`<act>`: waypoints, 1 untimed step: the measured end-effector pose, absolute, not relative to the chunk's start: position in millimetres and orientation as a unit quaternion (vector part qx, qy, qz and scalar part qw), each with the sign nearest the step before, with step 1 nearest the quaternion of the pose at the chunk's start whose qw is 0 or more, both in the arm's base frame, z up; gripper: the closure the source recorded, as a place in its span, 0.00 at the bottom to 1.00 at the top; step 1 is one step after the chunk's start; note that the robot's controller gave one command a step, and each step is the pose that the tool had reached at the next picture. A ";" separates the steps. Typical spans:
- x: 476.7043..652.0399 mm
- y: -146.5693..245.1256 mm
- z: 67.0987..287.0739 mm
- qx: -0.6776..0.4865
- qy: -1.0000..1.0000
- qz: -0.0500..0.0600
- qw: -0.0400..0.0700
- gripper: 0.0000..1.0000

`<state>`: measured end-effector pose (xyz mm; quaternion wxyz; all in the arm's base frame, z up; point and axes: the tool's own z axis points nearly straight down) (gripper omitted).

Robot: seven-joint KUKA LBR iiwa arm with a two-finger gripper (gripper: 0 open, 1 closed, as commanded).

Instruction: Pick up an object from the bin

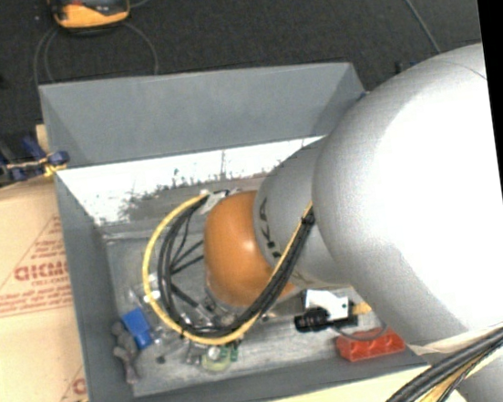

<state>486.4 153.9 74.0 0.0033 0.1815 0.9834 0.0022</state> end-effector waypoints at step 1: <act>537.5 160.3 73.0 0.075 0.997 -0.001 -0.004 1.00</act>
Offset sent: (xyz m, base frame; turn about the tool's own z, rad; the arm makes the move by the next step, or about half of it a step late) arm 0.0510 0.0068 -0.0040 -0.2132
